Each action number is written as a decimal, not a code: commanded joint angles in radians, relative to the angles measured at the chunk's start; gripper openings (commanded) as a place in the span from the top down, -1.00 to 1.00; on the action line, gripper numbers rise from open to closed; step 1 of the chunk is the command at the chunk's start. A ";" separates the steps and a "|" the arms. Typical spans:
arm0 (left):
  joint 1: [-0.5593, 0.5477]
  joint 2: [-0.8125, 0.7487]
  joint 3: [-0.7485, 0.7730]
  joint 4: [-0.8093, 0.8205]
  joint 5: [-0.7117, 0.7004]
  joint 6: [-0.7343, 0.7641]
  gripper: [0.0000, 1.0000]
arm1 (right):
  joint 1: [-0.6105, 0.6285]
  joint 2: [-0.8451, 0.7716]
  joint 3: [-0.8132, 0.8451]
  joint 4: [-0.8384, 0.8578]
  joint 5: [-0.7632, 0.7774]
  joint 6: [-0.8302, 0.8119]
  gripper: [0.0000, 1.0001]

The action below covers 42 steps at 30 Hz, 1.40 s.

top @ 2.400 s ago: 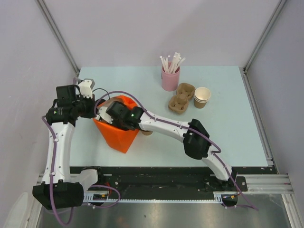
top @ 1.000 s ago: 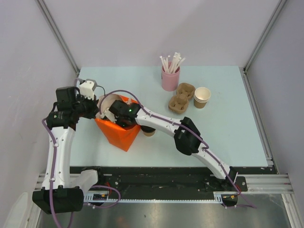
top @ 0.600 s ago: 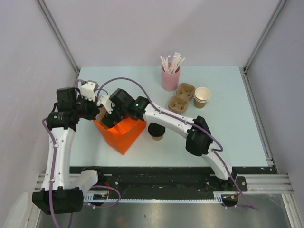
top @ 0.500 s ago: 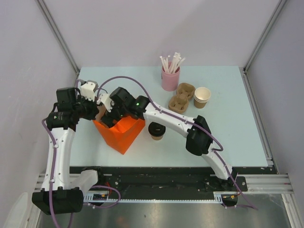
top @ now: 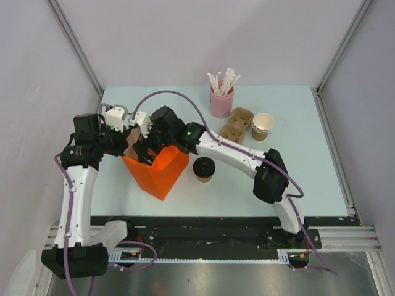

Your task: Pack the takeout coffee

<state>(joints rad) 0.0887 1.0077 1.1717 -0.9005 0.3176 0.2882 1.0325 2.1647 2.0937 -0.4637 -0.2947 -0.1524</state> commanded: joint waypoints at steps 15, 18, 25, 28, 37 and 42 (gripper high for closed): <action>-0.014 -0.008 0.036 0.000 0.011 0.000 0.99 | -0.025 -0.201 -0.046 0.246 -0.052 0.090 -0.97; -0.015 -0.009 0.040 0.000 0.020 -0.017 0.99 | -0.022 -0.244 -0.047 0.215 -0.061 0.068 -0.88; -0.015 -0.015 0.045 0.000 0.037 -0.070 0.99 | -0.006 -0.255 -0.014 0.038 0.280 0.044 -0.81; -0.018 -0.015 0.045 0.000 0.044 -0.060 0.99 | -0.023 -0.175 0.080 -0.103 0.206 -0.036 -0.68; -0.024 -0.011 0.048 0.000 0.040 -0.054 0.99 | -0.002 0.026 0.329 -0.304 0.239 -0.205 -0.23; -0.026 -0.012 0.046 -0.003 0.031 -0.057 0.99 | -0.014 0.017 0.302 -0.270 0.218 -0.203 0.54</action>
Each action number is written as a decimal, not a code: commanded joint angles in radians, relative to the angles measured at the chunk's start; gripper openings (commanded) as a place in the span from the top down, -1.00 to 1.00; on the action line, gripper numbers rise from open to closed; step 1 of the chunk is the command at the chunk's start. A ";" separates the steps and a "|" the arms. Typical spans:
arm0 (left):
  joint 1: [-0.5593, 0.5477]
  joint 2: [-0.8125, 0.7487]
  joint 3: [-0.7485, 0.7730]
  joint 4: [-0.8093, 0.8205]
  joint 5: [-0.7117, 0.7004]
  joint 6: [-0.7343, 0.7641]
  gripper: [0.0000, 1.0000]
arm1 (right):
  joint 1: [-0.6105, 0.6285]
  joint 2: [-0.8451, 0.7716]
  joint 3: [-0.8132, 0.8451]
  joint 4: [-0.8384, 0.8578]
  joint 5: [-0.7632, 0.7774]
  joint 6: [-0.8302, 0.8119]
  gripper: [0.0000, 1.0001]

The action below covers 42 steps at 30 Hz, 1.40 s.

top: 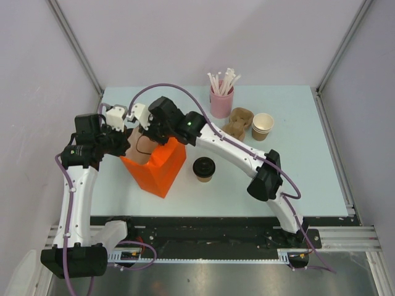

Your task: Pack the takeout coffee

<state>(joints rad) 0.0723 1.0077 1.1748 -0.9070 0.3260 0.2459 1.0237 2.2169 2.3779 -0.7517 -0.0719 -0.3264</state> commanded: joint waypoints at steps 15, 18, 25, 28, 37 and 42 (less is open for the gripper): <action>-0.006 0.002 0.029 0.007 -0.059 -0.040 0.99 | -0.267 -0.511 -0.927 1.119 -0.685 0.401 1.00; -0.006 -0.003 0.028 0.007 -0.061 -0.037 0.99 | -0.280 -0.499 -0.927 1.166 -0.735 0.411 1.00; -0.006 -0.009 0.031 0.007 -0.102 -0.025 0.99 | -0.301 -0.458 -0.980 1.456 -0.890 0.545 1.00; -0.008 -0.014 0.031 0.007 -0.123 -0.019 0.99 | -0.323 -0.438 -1.017 1.595 -0.911 0.613 0.96; -0.034 -0.031 0.083 -0.013 0.067 -0.057 0.99 | -0.307 -0.434 -1.019 1.356 -0.816 0.442 0.21; -0.055 -0.021 0.069 -0.012 0.024 -0.037 0.99 | -0.304 -0.483 -1.019 1.191 -0.745 0.342 0.08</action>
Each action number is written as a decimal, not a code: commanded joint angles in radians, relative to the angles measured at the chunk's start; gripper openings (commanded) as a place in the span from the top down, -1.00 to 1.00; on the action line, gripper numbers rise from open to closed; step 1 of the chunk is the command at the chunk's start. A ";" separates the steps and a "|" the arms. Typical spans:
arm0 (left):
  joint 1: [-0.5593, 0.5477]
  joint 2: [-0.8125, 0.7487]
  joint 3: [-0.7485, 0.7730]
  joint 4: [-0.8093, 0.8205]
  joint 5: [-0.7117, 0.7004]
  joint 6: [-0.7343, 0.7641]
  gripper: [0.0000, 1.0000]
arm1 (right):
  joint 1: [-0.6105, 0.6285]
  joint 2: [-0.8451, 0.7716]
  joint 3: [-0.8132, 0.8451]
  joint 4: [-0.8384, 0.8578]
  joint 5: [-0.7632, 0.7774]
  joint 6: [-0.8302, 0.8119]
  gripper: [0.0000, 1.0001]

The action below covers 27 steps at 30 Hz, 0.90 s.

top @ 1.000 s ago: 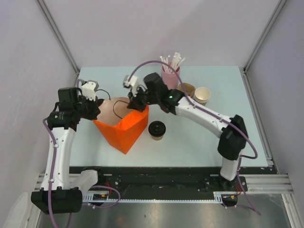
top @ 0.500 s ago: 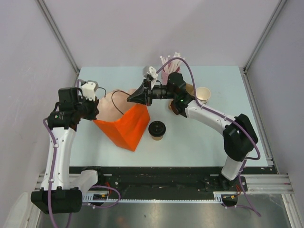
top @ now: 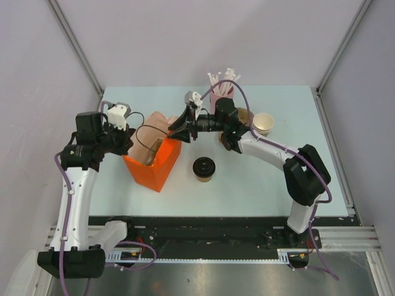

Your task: Pack the takeout coffee

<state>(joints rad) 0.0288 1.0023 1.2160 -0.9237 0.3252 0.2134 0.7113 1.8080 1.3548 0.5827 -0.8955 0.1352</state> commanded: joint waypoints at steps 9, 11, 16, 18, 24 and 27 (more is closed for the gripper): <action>-0.010 -0.016 0.024 0.005 0.026 -0.006 0.99 | 0.094 -0.275 0.035 -0.856 0.737 -0.323 -0.88; -0.010 -0.014 0.022 0.003 0.029 -0.012 0.99 | 0.096 -0.285 0.035 -0.972 0.856 -0.258 -0.99; -0.010 -0.013 0.014 0.005 0.034 -0.019 0.99 | 0.145 -0.277 0.033 -1.267 1.026 -0.071 -0.99; -0.012 -0.013 0.017 0.005 0.031 -0.023 0.99 | 0.157 -0.282 0.033 -1.316 1.119 0.065 -0.81; -0.012 -0.033 0.017 0.006 0.015 -0.032 0.99 | 0.192 -0.292 0.006 -1.331 1.196 0.381 -0.29; -0.020 -0.030 0.013 0.005 -0.003 -0.034 0.99 | 0.224 -0.259 0.004 -1.337 1.207 0.425 -0.22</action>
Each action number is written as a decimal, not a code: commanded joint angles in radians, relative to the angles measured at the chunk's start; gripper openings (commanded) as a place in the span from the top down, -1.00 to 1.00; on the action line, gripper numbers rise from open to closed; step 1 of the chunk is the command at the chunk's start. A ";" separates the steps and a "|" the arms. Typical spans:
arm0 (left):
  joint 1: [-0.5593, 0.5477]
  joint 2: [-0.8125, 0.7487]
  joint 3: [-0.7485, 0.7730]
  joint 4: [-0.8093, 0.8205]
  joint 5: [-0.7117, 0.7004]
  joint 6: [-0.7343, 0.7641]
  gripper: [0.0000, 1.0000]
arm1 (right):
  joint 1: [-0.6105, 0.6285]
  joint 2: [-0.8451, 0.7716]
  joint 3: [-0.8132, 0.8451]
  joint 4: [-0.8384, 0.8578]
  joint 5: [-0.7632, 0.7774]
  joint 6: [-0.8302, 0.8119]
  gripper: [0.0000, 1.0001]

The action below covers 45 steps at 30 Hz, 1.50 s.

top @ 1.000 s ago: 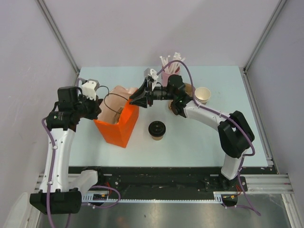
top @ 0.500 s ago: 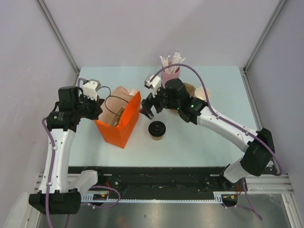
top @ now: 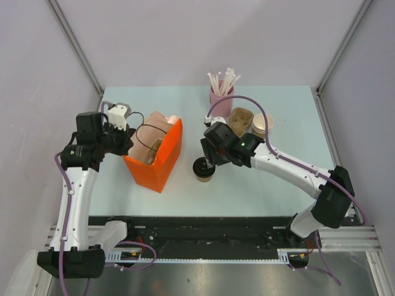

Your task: Pack the takeout coffee

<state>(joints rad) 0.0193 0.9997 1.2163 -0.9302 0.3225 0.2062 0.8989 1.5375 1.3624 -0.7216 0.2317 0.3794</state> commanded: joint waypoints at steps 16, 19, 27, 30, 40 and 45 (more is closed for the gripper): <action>-0.041 -0.033 0.005 0.013 0.001 -0.018 0.99 | -0.006 0.111 -0.009 0.043 0.005 0.158 0.32; -0.041 -0.032 0.006 0.013 -0.003 -0.018 0.99 | -0.006 0.139 -0.009 0.050 -0.021 0.151 0.35; -0.041 -0.032 -0.017 0.011 -0.005 -0.039 0.99 | -0.009 0.165 -0.009 0.053 -0.040 0.127 0.56; -0.039 -0.036 -0.031 0.014 0.000 -0.079 0.99 | -0.012 0.159 -0.009 0.044 -0.034 0.112 0.74; -0.022 -0.050 -0.041 0.016 0.089 -0.289 0.99 | -0.041 0.098 -0.008 0.002 -0.057 -0.013 1.00; -0.022 -0.050 -0.052 0.017 0.096 -0.335 0.99 | -0.060 0.075 -0.009 0.001 -0.083 -0.066 1.00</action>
<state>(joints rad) -0.0059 0.9607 1.1767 -0.9138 0.3805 -0.0463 0.8497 1.6672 1.3464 -0.7124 0.1680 0.3634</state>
